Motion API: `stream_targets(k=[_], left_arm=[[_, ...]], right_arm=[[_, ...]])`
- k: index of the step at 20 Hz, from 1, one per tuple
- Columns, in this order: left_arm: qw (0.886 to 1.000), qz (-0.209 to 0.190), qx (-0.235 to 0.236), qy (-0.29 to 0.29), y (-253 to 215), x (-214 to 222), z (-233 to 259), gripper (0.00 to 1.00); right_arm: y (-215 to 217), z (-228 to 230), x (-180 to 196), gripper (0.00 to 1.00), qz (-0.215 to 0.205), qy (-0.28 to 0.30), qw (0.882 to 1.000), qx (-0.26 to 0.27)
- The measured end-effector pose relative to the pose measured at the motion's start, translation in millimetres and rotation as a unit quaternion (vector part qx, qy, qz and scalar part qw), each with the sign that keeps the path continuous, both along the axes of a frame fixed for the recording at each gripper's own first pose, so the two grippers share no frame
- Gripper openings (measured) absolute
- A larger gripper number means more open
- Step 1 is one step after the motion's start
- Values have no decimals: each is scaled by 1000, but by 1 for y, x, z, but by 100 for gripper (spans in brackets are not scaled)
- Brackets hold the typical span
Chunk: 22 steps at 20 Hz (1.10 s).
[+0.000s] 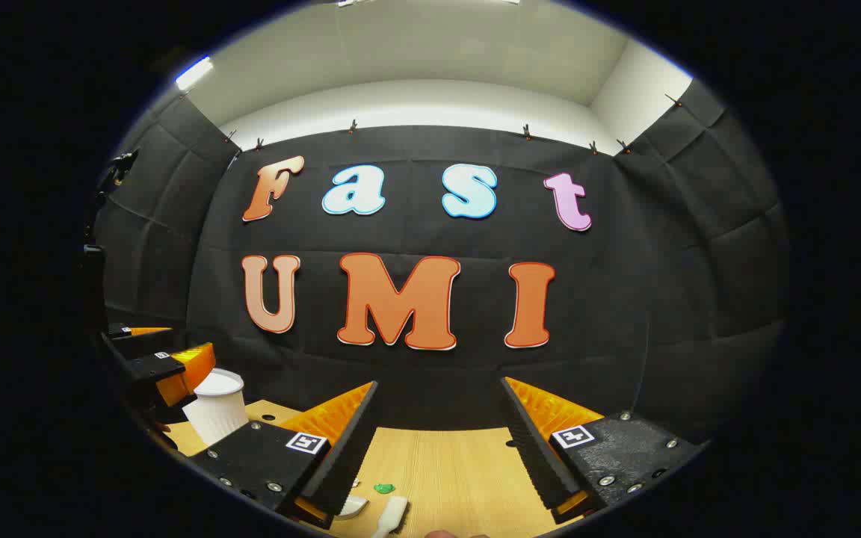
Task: Pick up the small broom and dustpan from the desktop, sweep the trash into the dustpan with the broom, and then empty the trash into the garbage bin.
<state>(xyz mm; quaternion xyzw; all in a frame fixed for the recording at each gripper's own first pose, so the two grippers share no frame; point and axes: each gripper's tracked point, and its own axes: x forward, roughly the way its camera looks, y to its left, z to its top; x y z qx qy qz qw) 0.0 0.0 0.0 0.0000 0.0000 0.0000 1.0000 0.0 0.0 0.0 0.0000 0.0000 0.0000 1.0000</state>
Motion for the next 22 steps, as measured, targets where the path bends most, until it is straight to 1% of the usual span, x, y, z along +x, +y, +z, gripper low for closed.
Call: stream_targets(k=[3,4,6,9,11,13,15,19,22], left_arm=[[1000,-1,-20,-10,-18,-7,5,96],[1000,0,-16,-5,-21,-8,2,96],[1000,-5,-2,2,-26,-7,-5,96],[1000,-24,2,3,-24,1,-6,95],[1000,-31,4,0,-15,9,-6,96],[999,-38,-2,13,-10,15,-14,95],[999,-40,-11,14,-6,19,-17,95],[999,-47,-18,17,-3,23,-21,96],[998,-47,-20,19,-4,25,-22,96]], right_arm=[[6,-11,-1,94,31,14,999,8],[8,-13,-2,94,39,17,999,4],[11,-17,0,94,42,26,999,-2],[19,-17,4,94,22,21,1000,-1],[27,-20,3,93,13,21,1000,-3],[31,-26,8,94,1,31,999,-6],[36,-33,8,94,-6,43,999,-9],[38,-35,7,94,-9,47,999,-24],[40,-40,7,94,-5,58,998,-22]])
